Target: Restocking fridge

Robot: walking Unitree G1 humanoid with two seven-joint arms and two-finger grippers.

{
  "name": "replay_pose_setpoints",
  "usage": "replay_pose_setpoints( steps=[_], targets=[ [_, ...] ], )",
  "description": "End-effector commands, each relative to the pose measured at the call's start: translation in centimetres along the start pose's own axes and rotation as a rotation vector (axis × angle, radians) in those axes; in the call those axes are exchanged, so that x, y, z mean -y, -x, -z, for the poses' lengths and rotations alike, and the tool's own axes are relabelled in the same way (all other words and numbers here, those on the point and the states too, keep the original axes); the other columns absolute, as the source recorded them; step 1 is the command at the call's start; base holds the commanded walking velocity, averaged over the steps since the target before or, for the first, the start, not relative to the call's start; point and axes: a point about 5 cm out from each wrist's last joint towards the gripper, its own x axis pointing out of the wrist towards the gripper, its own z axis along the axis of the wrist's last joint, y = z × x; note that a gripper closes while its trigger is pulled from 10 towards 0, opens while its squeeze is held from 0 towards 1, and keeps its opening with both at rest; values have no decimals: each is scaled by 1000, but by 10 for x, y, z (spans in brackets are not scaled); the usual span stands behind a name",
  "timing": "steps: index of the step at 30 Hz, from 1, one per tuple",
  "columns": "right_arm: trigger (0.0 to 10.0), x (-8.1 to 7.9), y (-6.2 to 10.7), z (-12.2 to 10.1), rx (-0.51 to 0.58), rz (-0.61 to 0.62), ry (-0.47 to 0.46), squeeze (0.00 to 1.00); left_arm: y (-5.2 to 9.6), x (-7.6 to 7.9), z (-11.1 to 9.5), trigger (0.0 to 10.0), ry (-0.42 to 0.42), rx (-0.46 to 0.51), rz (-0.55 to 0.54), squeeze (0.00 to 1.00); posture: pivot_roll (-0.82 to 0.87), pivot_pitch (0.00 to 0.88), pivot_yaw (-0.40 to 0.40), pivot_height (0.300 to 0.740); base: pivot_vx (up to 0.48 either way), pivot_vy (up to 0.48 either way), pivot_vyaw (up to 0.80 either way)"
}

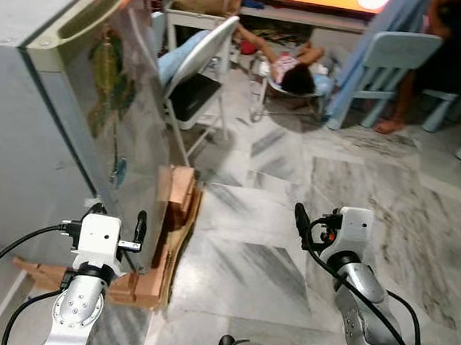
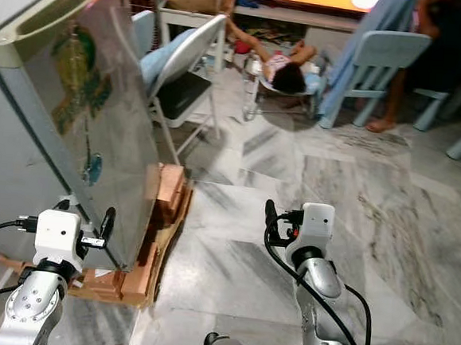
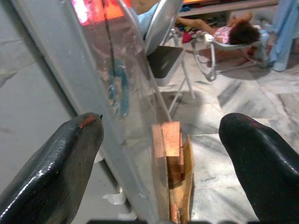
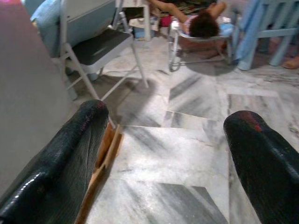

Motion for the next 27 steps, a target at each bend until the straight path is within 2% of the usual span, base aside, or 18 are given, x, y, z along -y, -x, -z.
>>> replay_pose_setpoints(
  steps=[1, 5, 14, 21, 27],
  targets=[
    [10000, 1, -1, -2, 9, 4, 9, 0, -1, -4, 4, 10000, 14, -22, -34, 0, -7, 47, -21, 740, 0, 0, -600],
    [10000, 0, -1, -3, 11, 0, 13, 0, -5, -10, 6, 10000, 27, -32, -75, 0, -8, 49, -22, 740, 0, 0, -109],
    [10000, 0, 0, -3, 15, 6, 17, 0, -16, -20, 2, 10000, 36, -21, -88, 0, -19, 54, -15, 740, 0, 0, 0],
    [10000, 4, 3, -1, 10, 23, 17, 0, -12, -24, 4, 10000, 39, -25, -90, 0, -25, 58, -10, 740, 0, 221, 0],
    [10000, 2, 2, 0, 6, 23, 25, 0, 2, -23, -1, 10000, 40, -13, -60, 0, -10, 62, -12, 740, 0, 317, 0]
  ],
)
